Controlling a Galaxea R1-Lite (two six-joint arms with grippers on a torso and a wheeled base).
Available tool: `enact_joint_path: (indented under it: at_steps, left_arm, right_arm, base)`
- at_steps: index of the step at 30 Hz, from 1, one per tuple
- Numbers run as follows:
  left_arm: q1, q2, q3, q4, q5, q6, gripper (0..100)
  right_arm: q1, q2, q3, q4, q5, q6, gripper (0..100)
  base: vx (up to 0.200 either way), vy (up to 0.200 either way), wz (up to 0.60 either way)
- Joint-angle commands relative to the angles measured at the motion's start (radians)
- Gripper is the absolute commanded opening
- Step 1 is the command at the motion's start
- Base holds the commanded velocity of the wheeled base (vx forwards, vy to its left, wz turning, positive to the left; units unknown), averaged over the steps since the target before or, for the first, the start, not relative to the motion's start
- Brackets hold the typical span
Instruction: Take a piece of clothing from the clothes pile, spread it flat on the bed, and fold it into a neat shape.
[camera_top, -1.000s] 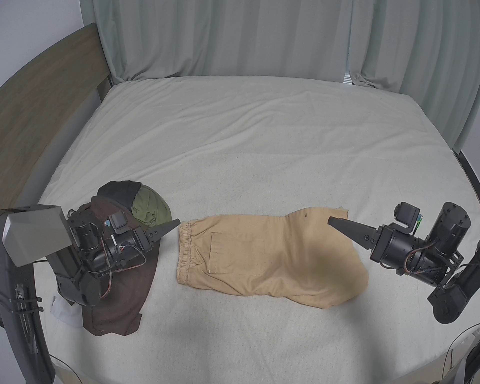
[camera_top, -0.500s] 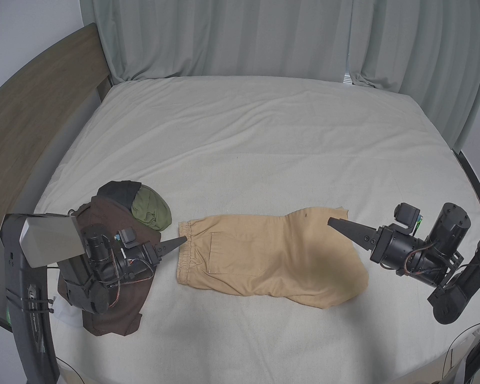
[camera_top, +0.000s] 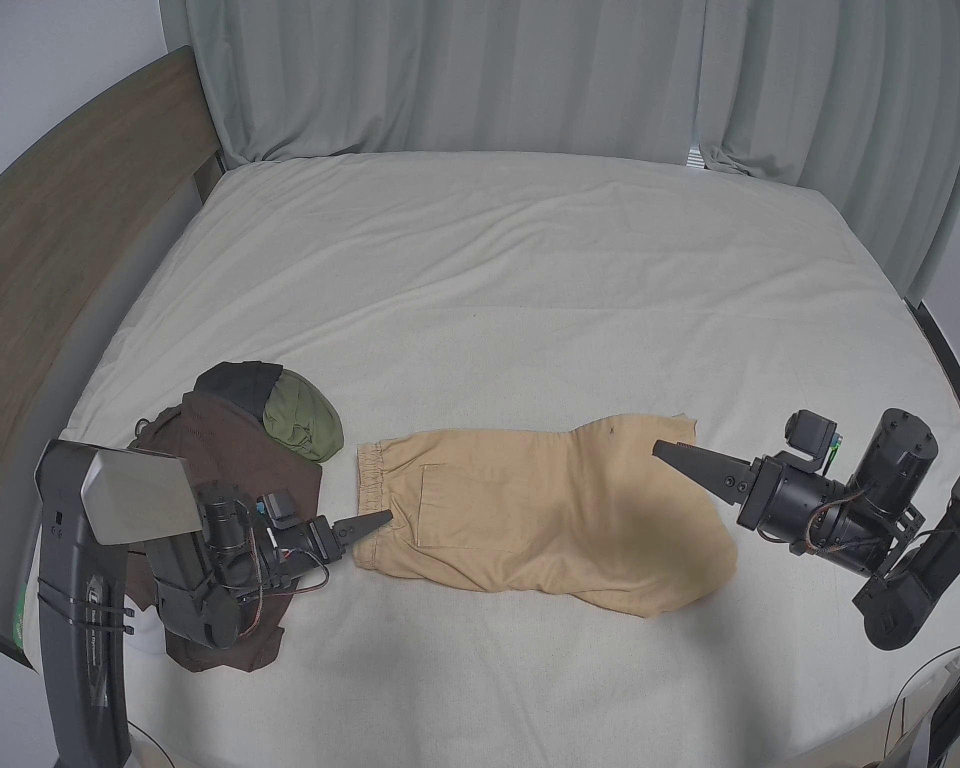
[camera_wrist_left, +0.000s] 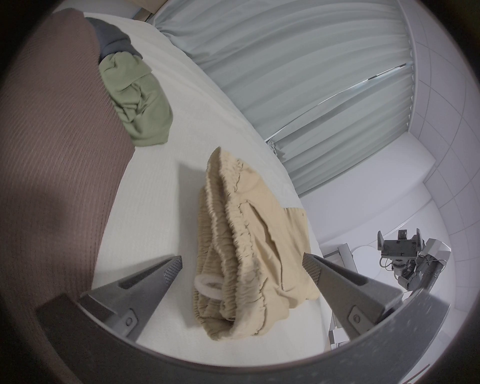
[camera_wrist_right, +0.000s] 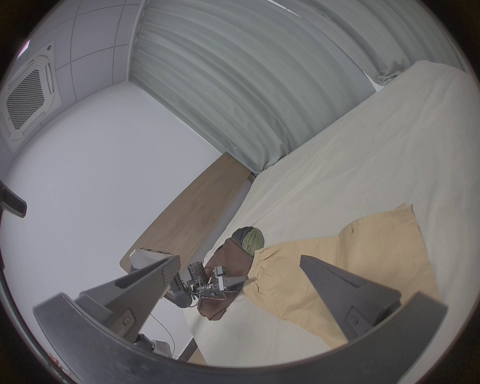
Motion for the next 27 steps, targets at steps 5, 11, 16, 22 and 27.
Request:
enact_joint_path:
  at_steps: [5, 11, 16, 22, 27]
  left_arm:
    - [-0.023, 0.051, 0.018, -0.003, 0.017, 0.004, 100]
    - [-0.059, 0.052, 0.036, -0.004, 0.019, 0.004, 100]
    - [-0.076, 0.051, 0.025, -0.008, 0.019, -0.002, 100]
    - [-0.076, 0.049, -0.024, -0.008, 0.019, -0.037, 100]
    - [-0.076, 0.045, -0.075, -0.009, 0.06, -0.117, 100]
  right_arm:
    - [0.001, 0.012, 0.0, 0.0, 0.001, 0.0, 100]
    - [0.005, 0.012, 0.0, 0.0, 0.001, 0.0, 100]
    - [0.008, 0.012, 0.0, 0.0, -0.001, 0.0, 100]
    - [0.011, 0.013, 0.0, 0.0, -0.001, 0.0, 100]
    - [0.011, 0.018, 0.002, 0.0, -0.001, -0.002, 100]
  base:
    - [0.0, 0.0, 0.0]
    - [0.0, 0.0, 0.0]
    - [0.0, 0.0, 0.0]
    - [0.0, 0.0, 0.0]
    - [0.0, 0.0, 0.0]
